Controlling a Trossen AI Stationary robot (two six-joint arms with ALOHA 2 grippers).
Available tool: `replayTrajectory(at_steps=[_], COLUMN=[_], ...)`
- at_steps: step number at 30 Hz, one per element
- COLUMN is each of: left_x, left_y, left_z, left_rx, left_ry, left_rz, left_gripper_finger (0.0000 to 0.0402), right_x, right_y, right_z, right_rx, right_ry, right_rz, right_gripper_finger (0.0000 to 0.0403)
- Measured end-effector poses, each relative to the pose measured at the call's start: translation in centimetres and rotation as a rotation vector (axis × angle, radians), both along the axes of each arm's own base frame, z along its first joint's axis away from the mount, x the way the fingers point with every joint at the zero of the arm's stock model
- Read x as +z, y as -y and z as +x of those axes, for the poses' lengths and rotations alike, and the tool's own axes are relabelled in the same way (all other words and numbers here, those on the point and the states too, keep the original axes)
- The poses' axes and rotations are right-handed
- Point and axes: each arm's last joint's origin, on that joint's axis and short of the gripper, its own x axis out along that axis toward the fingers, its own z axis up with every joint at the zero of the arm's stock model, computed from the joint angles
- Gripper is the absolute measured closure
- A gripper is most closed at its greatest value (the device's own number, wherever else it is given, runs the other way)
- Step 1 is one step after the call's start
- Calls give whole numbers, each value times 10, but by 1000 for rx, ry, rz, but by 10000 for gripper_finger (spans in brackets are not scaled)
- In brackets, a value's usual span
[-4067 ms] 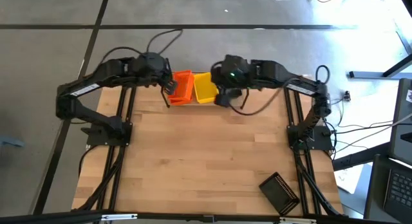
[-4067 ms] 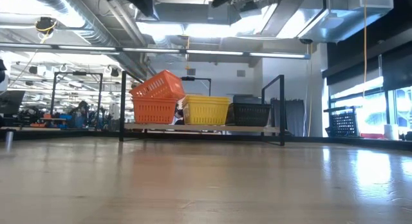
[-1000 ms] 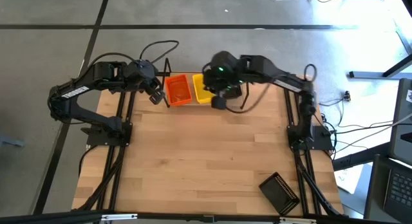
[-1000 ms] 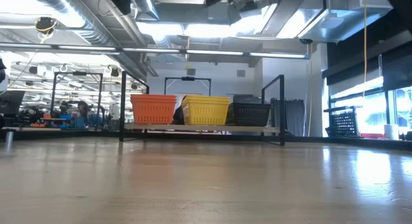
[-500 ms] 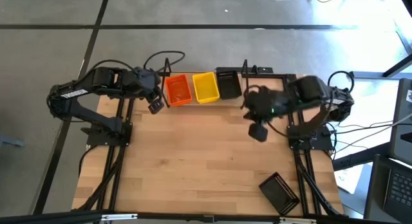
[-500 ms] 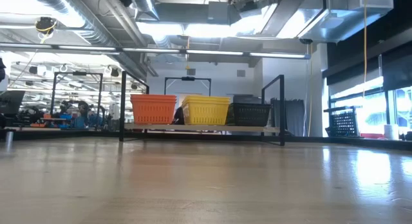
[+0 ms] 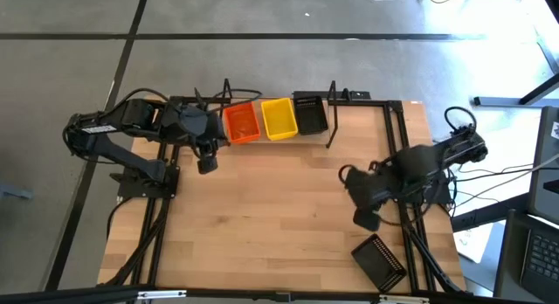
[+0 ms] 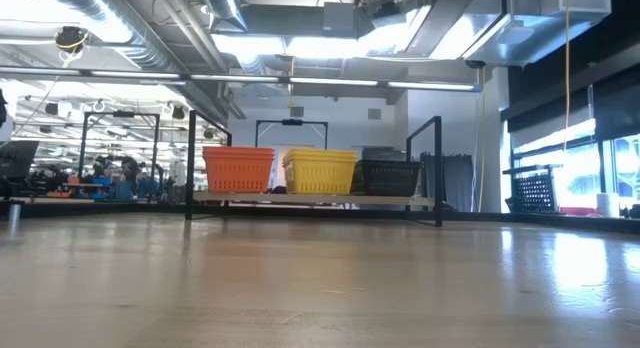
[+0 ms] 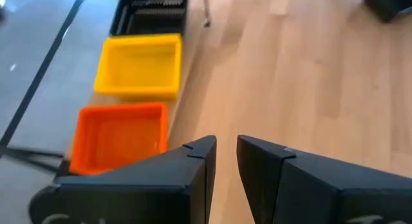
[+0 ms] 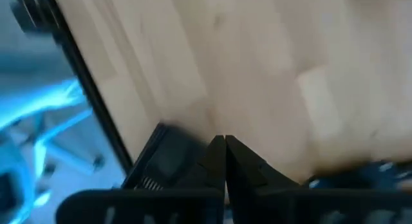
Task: Stack baskets on shelf by color
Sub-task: Stack the black bin on the stacked bins on the shelf
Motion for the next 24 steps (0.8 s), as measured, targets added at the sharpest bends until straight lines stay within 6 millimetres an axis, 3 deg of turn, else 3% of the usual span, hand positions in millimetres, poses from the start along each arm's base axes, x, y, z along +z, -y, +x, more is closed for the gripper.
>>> replayTrajectory(at_steps=[4, 12, 20, 24], left_x=[2, 4, 5, 5], left_y=[3, 3, 3, 3], left_z=[2, 4, 5, 5], left_rx=[-35, -35, -13, -2], left_ry=[30, 58, 74, 78], left_rz=[3, -2, -27, -38], left_gripper_finger=[347, 347, 347, 347], right_x=[-31, -82, -104, -110], right_y=[-12, -22, -21, -23], right_z=[5, 19, 19, 17], right_rx=[90, 170, 168, 252], right_ry=[-102, -117, -138, -125], right_rz=[152, 338, 347, 327], right_gripper_finger=[403, 402, 346, 320])
